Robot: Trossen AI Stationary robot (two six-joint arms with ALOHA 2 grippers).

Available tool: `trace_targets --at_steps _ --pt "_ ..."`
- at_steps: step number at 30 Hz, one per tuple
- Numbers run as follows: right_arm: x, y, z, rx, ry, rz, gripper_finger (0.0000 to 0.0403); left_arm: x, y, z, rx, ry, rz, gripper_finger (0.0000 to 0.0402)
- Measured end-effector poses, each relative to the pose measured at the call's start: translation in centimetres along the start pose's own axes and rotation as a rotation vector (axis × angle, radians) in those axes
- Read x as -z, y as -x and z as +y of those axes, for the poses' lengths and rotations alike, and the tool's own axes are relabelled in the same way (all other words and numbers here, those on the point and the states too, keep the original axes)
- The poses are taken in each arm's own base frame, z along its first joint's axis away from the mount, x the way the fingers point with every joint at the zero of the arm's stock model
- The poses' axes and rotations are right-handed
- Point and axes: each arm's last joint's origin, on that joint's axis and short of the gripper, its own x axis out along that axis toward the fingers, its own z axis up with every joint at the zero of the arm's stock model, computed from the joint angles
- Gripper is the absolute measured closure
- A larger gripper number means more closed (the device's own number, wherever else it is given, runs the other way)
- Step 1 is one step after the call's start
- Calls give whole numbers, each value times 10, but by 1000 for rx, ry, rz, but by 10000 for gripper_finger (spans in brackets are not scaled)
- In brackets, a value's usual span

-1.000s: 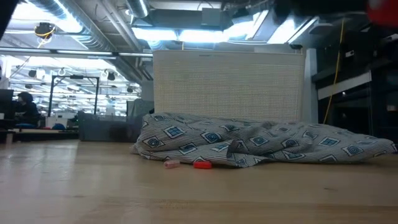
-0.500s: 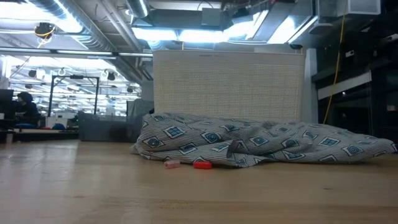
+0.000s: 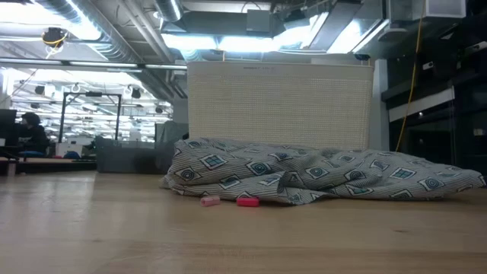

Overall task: Pick & Place Medicine items
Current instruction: Put the red bandage into the black bin

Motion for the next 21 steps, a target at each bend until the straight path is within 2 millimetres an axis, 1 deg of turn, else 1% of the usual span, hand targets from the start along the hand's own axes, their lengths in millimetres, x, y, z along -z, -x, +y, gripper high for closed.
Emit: trace_targets --at_steps 5,10,13,16,21 --pt "0 0 0 0 0 0 179 29 24 -13 -64 76 44 189" --pt "0 0 0 0 0 0 179 60 37 -28 -88 164 71 189" --pt "0 0 0 0 0 0 179 76 39 -35 -70 225 129 189" --pt "0 0 0 0 0 0 179 91 39 -42 -43 262 233 189" --pt "0 0 0 0 0 0 179 103 38 -51 5 306 315 189"
